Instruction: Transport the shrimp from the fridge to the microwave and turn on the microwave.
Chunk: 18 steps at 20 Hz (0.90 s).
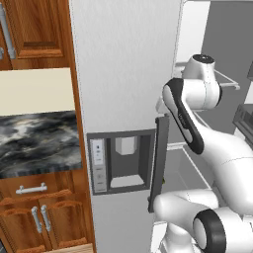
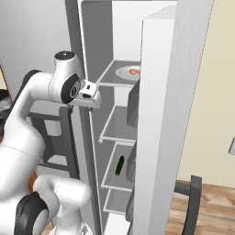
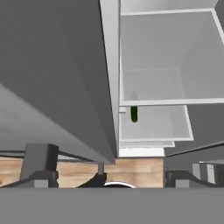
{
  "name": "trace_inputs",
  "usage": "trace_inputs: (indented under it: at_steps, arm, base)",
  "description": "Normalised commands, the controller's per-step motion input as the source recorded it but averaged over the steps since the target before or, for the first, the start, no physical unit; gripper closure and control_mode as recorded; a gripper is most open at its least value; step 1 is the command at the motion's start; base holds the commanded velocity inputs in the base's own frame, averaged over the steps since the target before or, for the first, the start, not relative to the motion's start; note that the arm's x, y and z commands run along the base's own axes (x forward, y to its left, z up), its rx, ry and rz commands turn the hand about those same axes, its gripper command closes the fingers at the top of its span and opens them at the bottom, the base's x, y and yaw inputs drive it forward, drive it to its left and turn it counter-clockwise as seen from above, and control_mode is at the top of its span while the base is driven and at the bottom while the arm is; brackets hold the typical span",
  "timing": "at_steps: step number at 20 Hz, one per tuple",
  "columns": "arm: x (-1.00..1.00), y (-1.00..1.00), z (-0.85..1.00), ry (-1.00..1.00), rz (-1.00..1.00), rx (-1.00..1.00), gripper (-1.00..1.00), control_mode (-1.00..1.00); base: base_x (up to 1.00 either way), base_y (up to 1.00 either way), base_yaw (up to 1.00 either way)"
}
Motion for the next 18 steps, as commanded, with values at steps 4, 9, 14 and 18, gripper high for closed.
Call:
trace_inputs:
  at_steps: [4,9,14,18]
  arm:
    - [-0.15,-0.26,0.13,-0.22,0.00,0.00,-1.00,-1.00]
    - [-0.11,-0.40,0.19,-0.12,0.00,0.04,-1.00,-1.00]
    - [-0.03,-0.45,0.26,-0.02,0.00,0.04,-1.00,-1.00]
    - [-0.04,-0.43,0.30,0.00,-0.07,0.00,-1.00,-1.00]
  base:
    - [0.00,0.00,0.00]
    - [0.00,0.00,0.00]
    - [0.00,0.00,0.00]
    - [0.00,0.00,0.00]
